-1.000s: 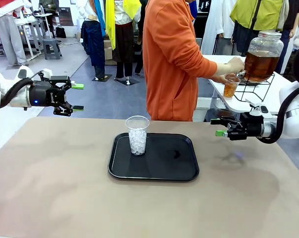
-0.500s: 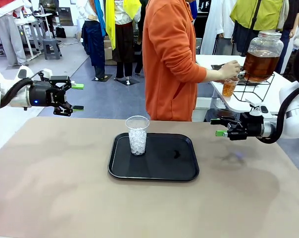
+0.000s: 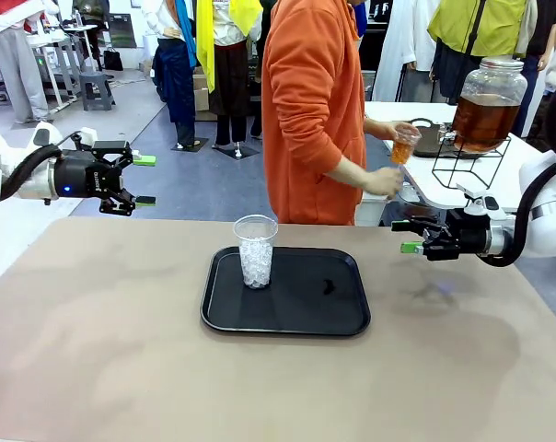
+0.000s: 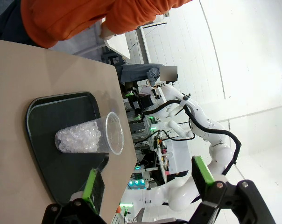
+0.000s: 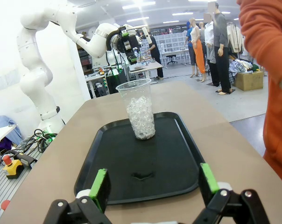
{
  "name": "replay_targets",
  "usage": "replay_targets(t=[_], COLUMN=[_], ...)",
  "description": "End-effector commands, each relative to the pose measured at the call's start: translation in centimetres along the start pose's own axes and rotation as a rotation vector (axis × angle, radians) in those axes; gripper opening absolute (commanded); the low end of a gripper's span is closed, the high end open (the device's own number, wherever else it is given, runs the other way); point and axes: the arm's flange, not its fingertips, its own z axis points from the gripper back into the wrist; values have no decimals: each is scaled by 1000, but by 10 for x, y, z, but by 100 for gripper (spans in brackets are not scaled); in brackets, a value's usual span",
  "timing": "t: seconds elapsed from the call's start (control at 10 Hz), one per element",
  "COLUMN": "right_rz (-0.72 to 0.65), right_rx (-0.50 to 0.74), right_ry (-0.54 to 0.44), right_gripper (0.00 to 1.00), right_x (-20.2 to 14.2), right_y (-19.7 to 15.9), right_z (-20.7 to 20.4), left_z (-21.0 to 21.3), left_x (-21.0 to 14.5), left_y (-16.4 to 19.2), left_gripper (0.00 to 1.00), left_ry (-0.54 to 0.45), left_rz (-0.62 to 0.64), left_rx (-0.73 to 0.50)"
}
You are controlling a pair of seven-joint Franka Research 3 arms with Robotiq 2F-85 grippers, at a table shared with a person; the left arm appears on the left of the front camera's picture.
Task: Pour the drink into the iced cup.
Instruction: Pick up the iced cup indicated by the human and present it to them.
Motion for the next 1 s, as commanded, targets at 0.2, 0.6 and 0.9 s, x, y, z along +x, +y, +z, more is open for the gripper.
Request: replay_targets(t=[0.2,0.6,0.9], right_rz=[2,2,2], right_rx=[1,1,1], right_ry=[-3,-3,-3], right_gripper=[100,100,100], right_x=[3,3,3], right_y=[0,0,0], right_z=[-2,-2,-2], left_z=[0,0,0], left_x=[0,0,0], left_y=[-1,-1,-1], left_gripper=[100,100,100], left_ry=[1,1,1], left_rz=[-13,-13,-13], left_rx=[-12,-12,-12])
